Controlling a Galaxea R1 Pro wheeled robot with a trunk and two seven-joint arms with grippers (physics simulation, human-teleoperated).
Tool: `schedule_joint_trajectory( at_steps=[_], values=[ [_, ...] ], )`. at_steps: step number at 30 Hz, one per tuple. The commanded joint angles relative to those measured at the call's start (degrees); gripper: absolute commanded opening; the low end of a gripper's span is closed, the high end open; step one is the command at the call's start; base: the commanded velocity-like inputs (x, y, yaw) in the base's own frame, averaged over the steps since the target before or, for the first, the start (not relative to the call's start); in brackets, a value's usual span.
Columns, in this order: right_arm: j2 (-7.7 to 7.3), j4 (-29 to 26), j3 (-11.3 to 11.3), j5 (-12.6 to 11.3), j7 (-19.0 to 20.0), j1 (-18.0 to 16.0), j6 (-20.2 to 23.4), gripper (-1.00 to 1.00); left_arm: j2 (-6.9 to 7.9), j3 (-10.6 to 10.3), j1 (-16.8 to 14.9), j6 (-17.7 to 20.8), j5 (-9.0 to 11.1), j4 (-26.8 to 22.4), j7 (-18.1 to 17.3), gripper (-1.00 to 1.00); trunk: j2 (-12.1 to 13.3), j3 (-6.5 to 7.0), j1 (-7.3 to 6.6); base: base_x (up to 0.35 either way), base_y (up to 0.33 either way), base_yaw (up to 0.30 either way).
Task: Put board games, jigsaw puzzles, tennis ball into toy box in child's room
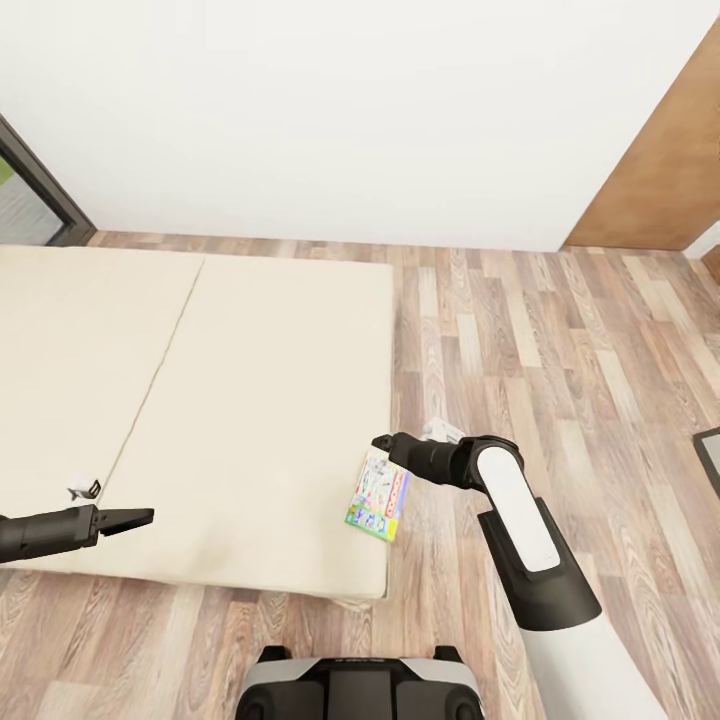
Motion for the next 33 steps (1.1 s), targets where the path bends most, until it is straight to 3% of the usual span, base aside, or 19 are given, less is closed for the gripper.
schedule_joint_trajectory(
  at_steps=[1,33],
  values=[
    [0.02,0.0,0.0,-0.5,-0.6,0.0,0.1,1.0,0.03,0.0,0.0,0.6,0.0,0.0,-0.2,1.0,-0.1,0.02,0.04,0.0,0.0,-0.023],
    [-0.06,0.2,0.0,-0.4,-0.6,0.0,0.1,1.0,0.01,-0.1,0.0,0.6,0.0,0.0,-0.2,1.0,-0.1,3.03,0.04,0.0,0.0,-0.002]
  ],
)
